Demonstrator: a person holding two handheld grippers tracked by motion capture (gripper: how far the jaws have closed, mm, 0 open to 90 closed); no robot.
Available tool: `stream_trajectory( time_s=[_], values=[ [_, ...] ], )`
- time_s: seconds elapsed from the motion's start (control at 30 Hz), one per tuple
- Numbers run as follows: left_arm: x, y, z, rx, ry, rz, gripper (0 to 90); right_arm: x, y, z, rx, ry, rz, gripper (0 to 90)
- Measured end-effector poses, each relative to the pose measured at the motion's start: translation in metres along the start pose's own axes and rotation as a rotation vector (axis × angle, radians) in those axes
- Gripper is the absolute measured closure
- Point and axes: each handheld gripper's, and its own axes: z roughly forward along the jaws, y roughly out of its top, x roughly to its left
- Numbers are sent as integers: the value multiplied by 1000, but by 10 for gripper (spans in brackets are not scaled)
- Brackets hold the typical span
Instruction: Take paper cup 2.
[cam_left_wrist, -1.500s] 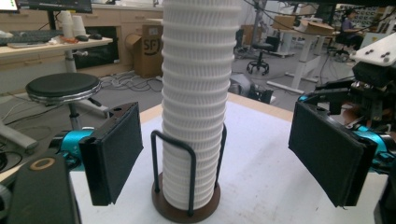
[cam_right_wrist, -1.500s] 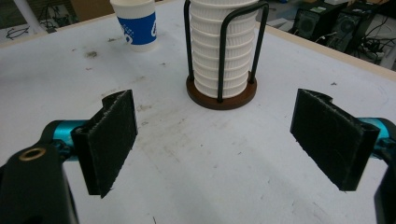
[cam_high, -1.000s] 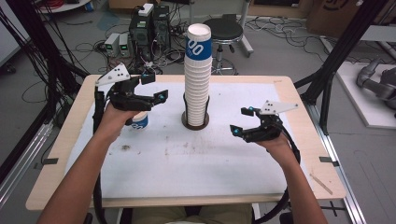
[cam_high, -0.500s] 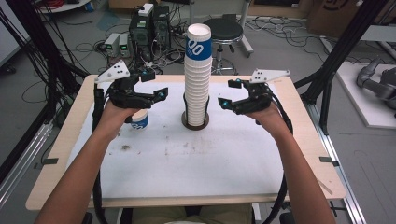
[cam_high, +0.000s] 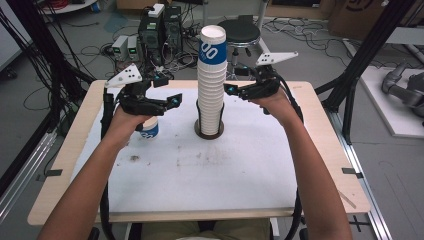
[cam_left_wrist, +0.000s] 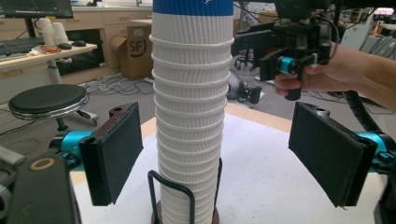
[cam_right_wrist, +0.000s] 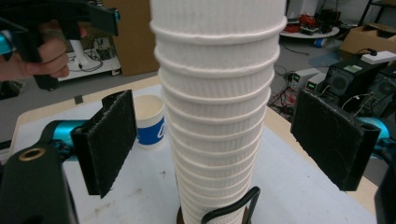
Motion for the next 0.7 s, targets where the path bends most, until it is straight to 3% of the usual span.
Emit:
stream_trajectory(
  time_s=[0.23, 0.7],
  values=[
    [2, 1, 0, 0, -2, -4, 174, -7, 3, 10, -4, 26, 14, 147],
    [9, 10, 5, -10, -7, 1, 174, -10, 12, 33, -10, 39, -18, 145]
  ],
)
